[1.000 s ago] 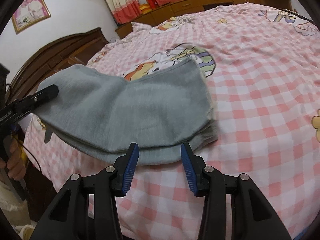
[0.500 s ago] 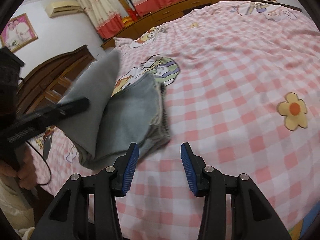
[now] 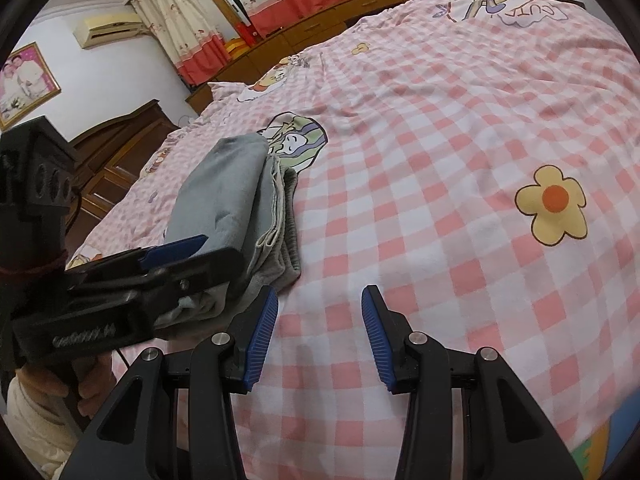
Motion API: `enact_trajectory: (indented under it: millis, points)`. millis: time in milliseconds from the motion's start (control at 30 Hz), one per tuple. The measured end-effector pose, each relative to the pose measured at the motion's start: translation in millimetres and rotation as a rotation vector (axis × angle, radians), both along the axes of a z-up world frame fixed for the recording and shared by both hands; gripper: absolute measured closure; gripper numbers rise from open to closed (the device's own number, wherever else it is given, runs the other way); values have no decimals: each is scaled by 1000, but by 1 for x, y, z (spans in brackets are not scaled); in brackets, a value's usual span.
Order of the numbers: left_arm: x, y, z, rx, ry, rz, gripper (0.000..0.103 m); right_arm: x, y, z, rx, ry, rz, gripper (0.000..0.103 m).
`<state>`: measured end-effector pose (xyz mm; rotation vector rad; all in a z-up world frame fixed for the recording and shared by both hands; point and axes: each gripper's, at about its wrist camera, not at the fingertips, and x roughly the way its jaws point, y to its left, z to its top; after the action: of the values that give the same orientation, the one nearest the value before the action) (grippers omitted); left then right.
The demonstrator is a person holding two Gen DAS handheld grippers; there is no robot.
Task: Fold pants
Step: 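Grasp the grey stack's edge with the left tool and fold it over, then release the stack from the left tool and press it flat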
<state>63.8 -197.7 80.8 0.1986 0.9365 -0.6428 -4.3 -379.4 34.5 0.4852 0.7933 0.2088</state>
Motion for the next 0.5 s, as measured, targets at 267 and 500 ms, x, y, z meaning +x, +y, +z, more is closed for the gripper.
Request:
enact_trajectory:
  millis: [267, 500]
  points:
    - [-9, 37, 20, -78, -15, 98, 26, 1, 3, 11, -36, -9, 3, 58]
    - [-13, 91, 23, -76, -68, 254, 26, 6, 28, 25, -48, -21, 77, 58]
